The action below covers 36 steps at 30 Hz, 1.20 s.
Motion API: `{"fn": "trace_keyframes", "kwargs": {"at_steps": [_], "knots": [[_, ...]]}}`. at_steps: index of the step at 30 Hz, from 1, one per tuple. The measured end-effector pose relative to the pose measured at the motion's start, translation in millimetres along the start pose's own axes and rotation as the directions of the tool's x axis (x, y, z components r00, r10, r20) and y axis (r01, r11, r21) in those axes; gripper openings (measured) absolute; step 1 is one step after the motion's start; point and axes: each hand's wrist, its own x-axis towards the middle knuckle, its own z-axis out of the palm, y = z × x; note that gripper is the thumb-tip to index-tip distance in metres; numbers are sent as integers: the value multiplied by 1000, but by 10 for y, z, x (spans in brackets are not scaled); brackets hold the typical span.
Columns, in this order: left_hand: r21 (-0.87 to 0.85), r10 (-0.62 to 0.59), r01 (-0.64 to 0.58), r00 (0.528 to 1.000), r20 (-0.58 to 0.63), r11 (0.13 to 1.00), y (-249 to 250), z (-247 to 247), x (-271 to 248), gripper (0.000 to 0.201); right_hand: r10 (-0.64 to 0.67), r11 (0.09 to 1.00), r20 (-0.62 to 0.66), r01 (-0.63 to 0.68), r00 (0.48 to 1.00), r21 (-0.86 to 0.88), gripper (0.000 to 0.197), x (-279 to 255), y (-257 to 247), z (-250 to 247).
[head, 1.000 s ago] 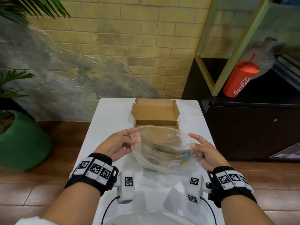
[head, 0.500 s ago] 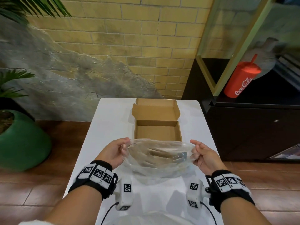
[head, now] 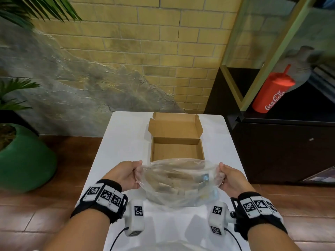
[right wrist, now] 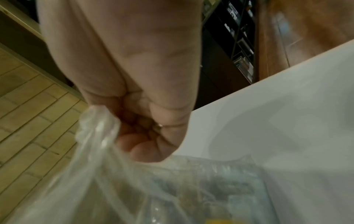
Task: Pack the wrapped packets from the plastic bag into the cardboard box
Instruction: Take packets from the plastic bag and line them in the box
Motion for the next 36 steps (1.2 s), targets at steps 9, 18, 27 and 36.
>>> {"fn": "trace_keyframes", "kwargs": {"at_steps": [9, 18, 27, 36], "knots": [[208, 143, -134, 989, -28, 969, 61, 20, 15, 29, -112, 991, 49, 109, 992, 72, 21, 47, 21, -3], [357, 252, -173, 950, -187, 918, 23, -94, 29, 12, -83, 985, 66, 92, 994, -148, 23, 6, -18, -120], [94, 193, -185, 977, -87, 978, 11, -108, -24, 12, -54, 996, 20, 55, 998, -64, 17, -40, -21, -127], [-168, -79, 82, 997, 23, 982, -22, -153, -61, 16, -75, 966, 38, 63, 996, 250, 20, -91, 49, -160]]}}
